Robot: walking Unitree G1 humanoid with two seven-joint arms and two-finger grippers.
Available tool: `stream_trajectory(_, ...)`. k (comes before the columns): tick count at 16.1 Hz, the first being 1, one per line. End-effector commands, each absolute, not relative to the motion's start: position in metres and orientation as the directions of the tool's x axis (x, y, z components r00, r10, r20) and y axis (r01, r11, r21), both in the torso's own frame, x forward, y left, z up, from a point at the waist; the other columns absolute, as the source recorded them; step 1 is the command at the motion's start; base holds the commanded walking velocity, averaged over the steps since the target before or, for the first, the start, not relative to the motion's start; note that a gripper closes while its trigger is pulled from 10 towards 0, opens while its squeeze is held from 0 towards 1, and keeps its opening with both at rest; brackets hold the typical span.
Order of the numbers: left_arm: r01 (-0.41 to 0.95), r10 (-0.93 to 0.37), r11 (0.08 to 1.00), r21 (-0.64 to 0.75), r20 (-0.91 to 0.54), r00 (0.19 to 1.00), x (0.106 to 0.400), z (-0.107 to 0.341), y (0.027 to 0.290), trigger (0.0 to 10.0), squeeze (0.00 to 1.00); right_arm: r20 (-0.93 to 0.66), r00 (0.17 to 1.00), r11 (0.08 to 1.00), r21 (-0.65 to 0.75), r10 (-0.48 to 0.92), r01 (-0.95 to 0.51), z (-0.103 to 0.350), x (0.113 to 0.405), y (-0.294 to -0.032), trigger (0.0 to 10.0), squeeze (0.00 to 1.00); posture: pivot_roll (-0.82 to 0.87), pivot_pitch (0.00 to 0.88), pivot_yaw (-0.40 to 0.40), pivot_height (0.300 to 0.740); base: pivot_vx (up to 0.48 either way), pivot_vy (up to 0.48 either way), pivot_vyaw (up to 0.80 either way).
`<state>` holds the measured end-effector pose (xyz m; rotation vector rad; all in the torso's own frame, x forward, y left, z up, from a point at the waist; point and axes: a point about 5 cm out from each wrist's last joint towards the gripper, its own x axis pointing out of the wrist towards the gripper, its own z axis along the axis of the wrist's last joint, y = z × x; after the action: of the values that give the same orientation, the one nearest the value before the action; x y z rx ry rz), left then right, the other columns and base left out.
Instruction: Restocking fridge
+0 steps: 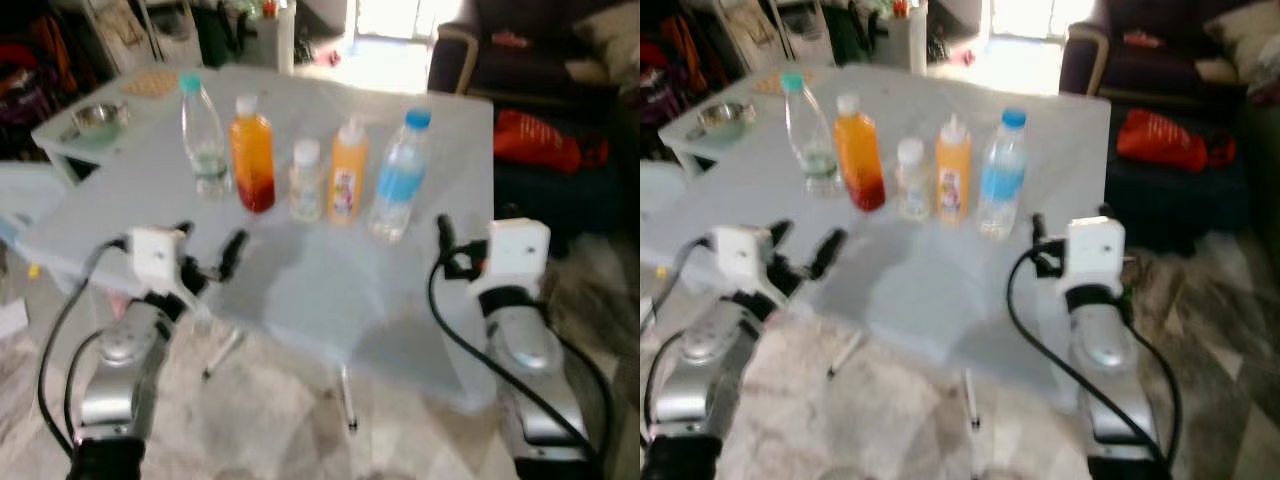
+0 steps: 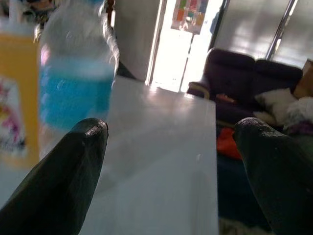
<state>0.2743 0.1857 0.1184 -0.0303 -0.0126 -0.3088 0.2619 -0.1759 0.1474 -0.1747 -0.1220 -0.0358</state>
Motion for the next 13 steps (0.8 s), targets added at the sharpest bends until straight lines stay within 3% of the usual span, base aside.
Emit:
stream_trajectory(1,0.270,-0.269,0.963,-0.006,0.025,0.963,0.273,0.125,0.199,10.0,0.00,0.149,0.989,0.988,-0.156,0.004,0.020,0.156,0.262,-0.167,10.0,0.00,0.03,0.022,-0.006,0.740,0.341,0.000,0.00)
stream_trajectory(10,0.286,-0.285,0.956,-0.061,0.027,0.958,0.272,0.127,0.200,10.0,0.00,0.109,0.993,0.988,-0.152,0.035,-0.018,0.148,0.252,-0.159,10.0,0.00,0.03,0.016,-0.005,0.740,0.000,0.000,0.00)
stream_trajectory(13,0.292,-0.291,0.955,-0.055,0.021,0.956,0.273,0.127,0.199,10.0,0.00,0.140,0.983,0.985,-0.142,0.116,-0.096,0.157,0.253,-0.144,10.0,0.00,0.02,0.020,0.005,0.740,0.000,0.000,0.00)
